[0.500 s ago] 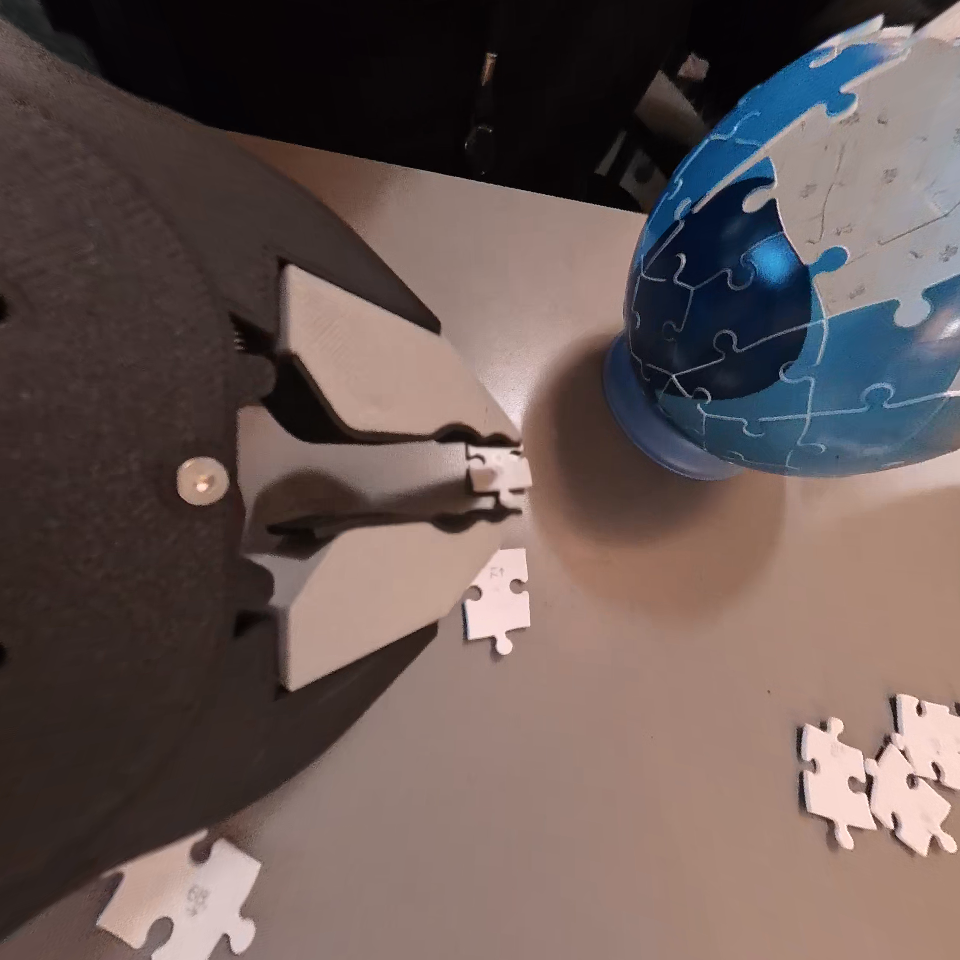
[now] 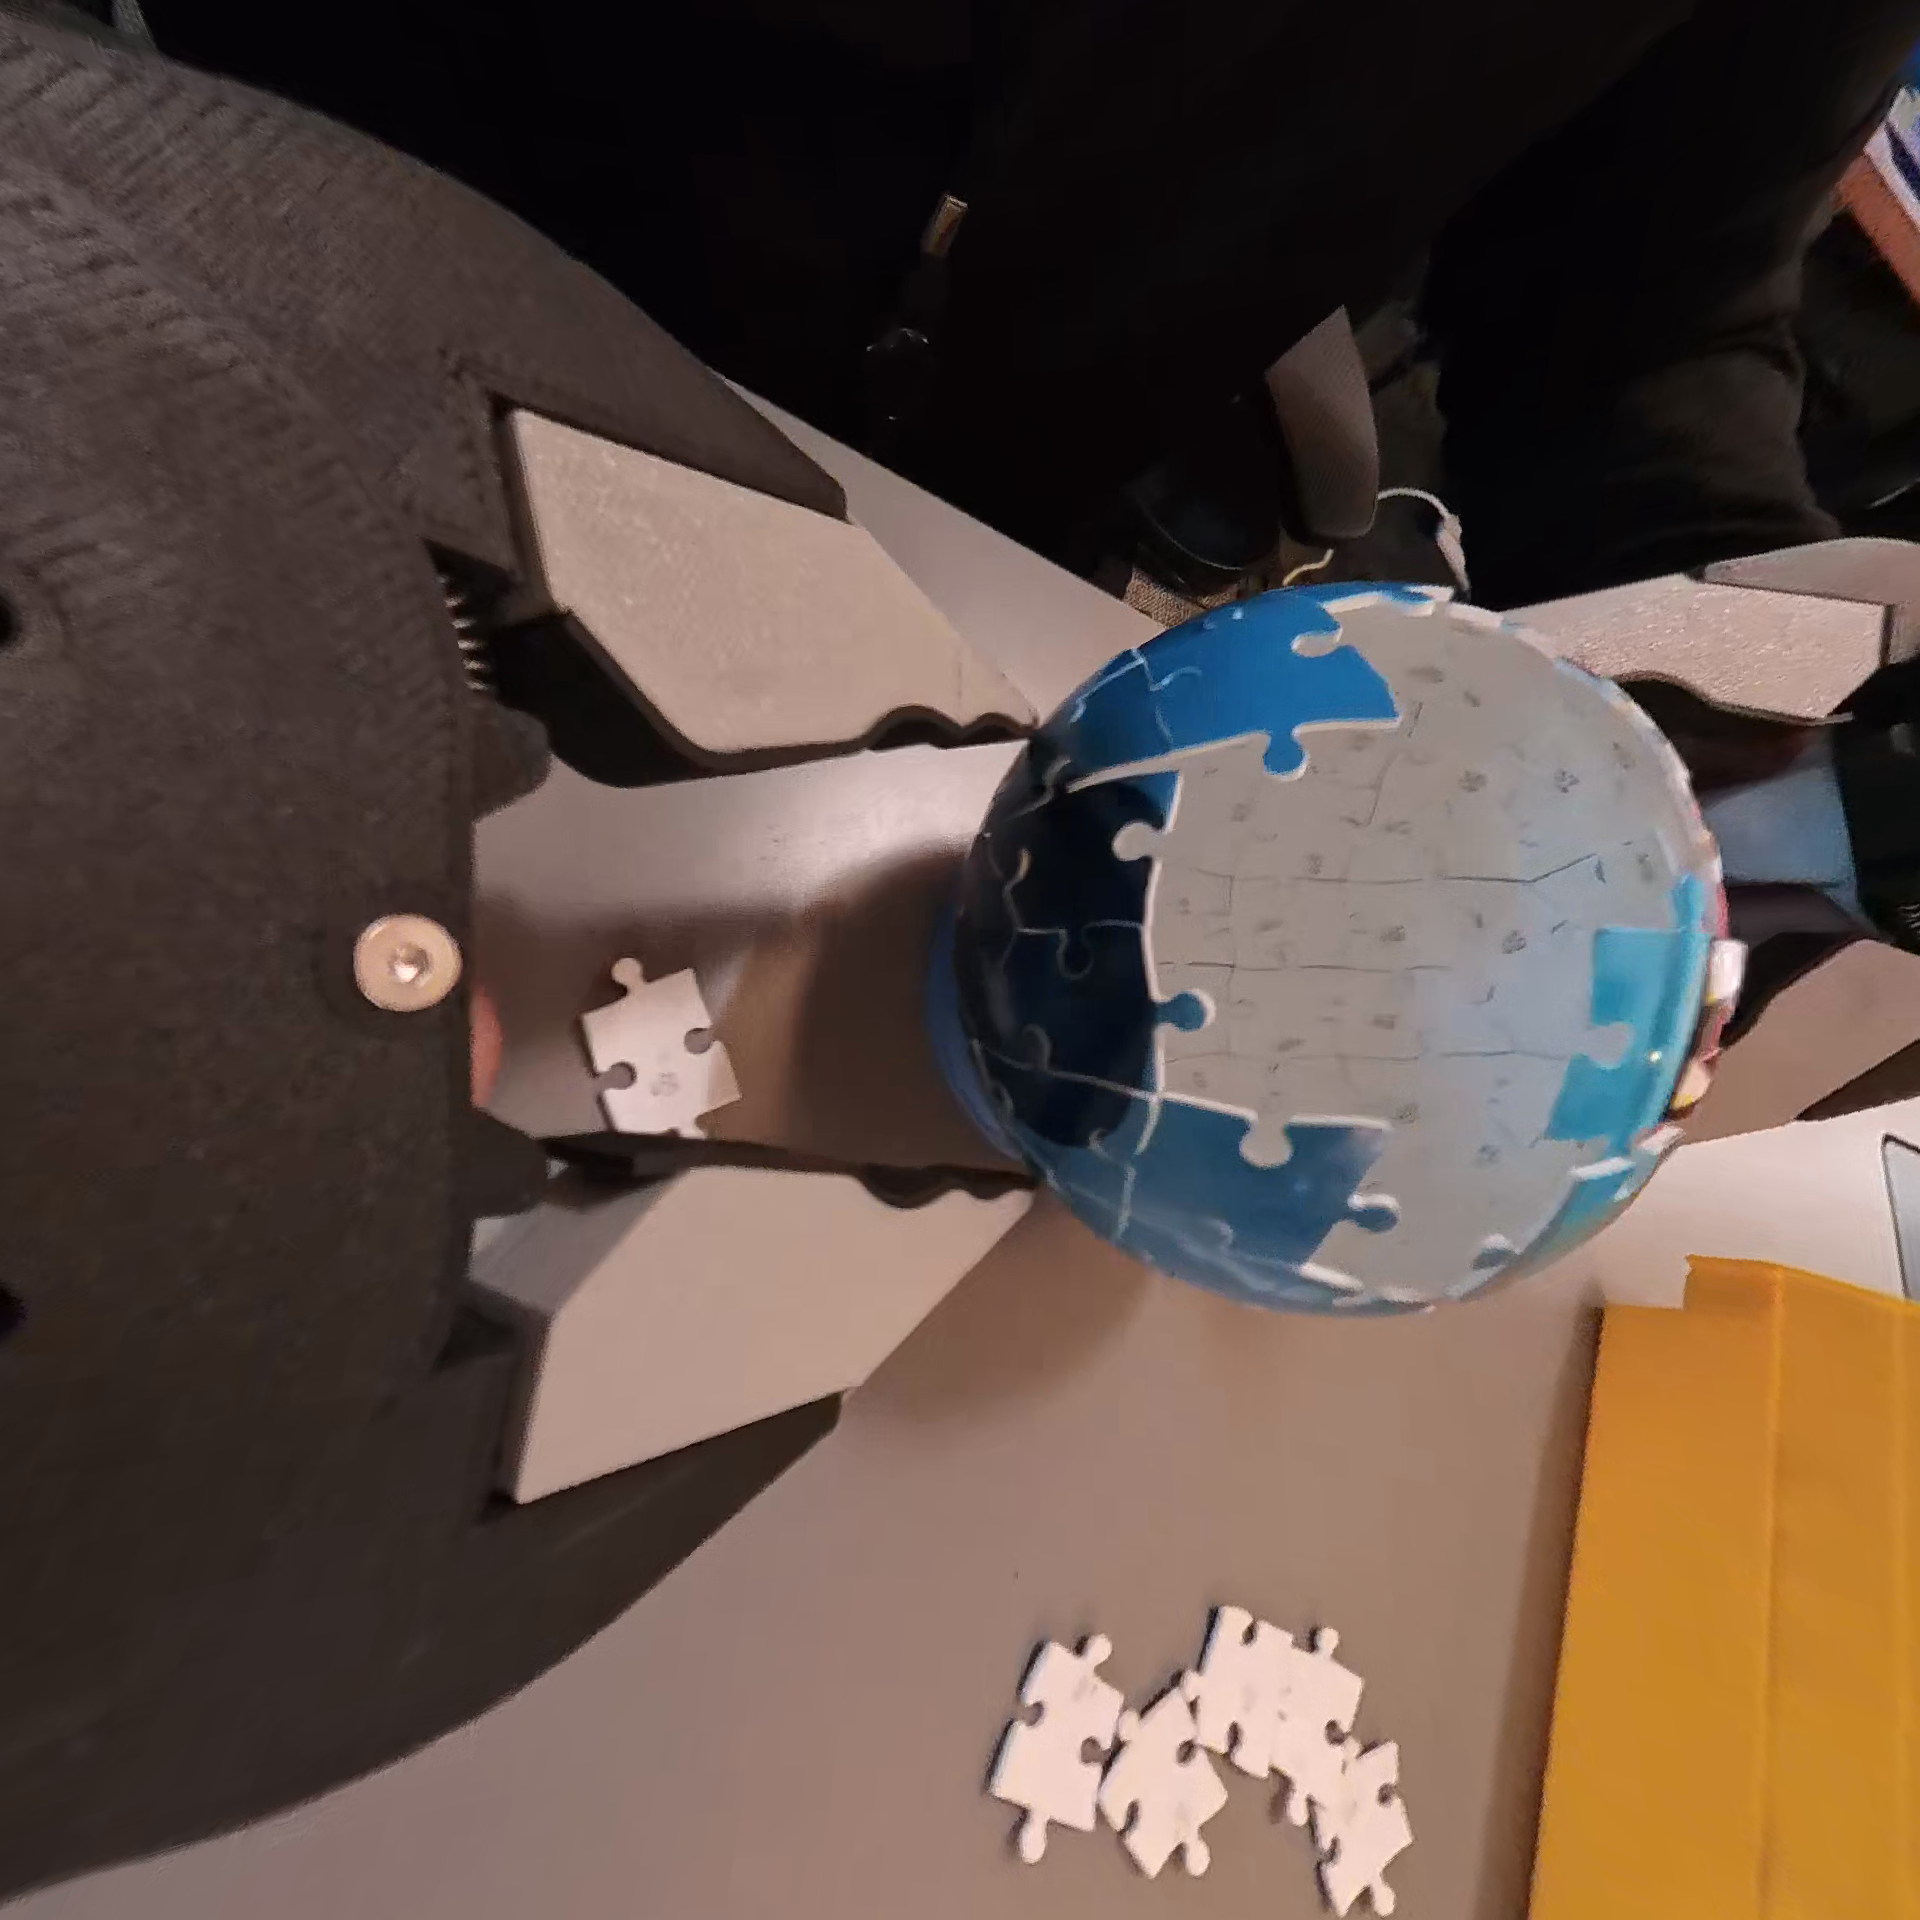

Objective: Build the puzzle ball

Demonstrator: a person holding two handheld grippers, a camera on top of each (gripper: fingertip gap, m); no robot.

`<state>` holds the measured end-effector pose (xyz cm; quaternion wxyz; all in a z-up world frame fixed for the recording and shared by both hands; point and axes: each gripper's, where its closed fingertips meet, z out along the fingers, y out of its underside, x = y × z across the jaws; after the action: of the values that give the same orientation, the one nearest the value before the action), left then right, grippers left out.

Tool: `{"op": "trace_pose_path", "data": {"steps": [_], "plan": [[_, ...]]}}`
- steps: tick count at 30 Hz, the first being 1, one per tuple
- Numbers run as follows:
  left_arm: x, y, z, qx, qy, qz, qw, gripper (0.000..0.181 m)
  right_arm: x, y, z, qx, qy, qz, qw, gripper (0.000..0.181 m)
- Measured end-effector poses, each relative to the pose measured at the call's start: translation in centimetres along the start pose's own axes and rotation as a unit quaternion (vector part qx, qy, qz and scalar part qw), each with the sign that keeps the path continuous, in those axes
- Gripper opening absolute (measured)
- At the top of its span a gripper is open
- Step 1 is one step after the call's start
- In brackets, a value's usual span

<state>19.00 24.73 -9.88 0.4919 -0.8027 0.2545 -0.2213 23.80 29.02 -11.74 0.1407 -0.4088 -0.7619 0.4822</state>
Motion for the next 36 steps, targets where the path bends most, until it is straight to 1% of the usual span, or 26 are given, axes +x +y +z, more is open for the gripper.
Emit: {"op": "trace_pose_path", "data": {"steps": [1,6,12,14,17,21,23,25,26,28,30,32,36], "plan": [[0.0,0.0,0.0,0.001,-0.006,0.006,1.0,0.105,0.0,-0.1,0.2,-0.004,0.001,-0.008,1.0,0.082],[0.0,0.4,-0.3,0.009,-0.058,0.09,0.994,0.105,0.3,-0.4,0.3,-0.01,0.046,-0.094,0.995,0.083],[-0.1,1.1,-0.3,0.012,-0.12,0.169,0.978,0.105,0.3,-1.2,0.0,-0.007,0.107,-0.203,0.973,0.081],[0.0,1.1,-0.4,0.017,-0.126,0.168,0.978,0.105,0.4,-0.9,0.1,-0.013,0.118,-0.218,0.969,0.08],[0.1,1.1,-0.5,0.021,-0.122,0.158,0.98,0.103,0.5,-0.6,-0.2,-0.015,0.115,-0.213,0.97,0.074],[0.4,1.3,-1.1,0.03,-0.11,0.147,0.982,0.099,1.1,-1.2,-2.2,0.003,0.12,-0.195,0.973,0.072],[0.6,1.2,-1.6,0.041,-0.103,0.137,0.984,0.099,1.5,-2.3,-3.6,0.015,0.136,-0.193,0.972,0.066],[0.8,0.9,-2.2,0.056,-0.095,0.129,0.986,0.098,1.2,-4.1,-4.7,0.032,0.153,-0.2,0.967,0.064],[1.0,0.7,-2.4,0.062,-0.091,0.126,0.986,0.097,1.0,-5.1,-5.0,0.038,0.163,-0.206,0.964,0.06],[1.1,0.2,-2.8,0.073,-0.083,0.122,0.986,0.097,0.2,-6.8,-4.8,0.04,0.174,-0.222,0.959,0.059],[1.3,-0.5,-3.1,0.086,-0.072,0.117,0.987,0.097,-0.4,-7.9,-4.0,0.031,0.188,-0.247,0.95,0.058],[1.8,-1.5,-3.5,0.105,-0.054,0.109,0.987,0.097,-0.5,-8.2,-3.1,0.003,0.207,-0.285,0.936,0.056],[2.6,-3.2,-4.4,0.125,-0.026,0.106,0.986,0.097,0.2,-8.0,-1.6,-0.071,0.254,-0.381,0.886,0.051]]}}
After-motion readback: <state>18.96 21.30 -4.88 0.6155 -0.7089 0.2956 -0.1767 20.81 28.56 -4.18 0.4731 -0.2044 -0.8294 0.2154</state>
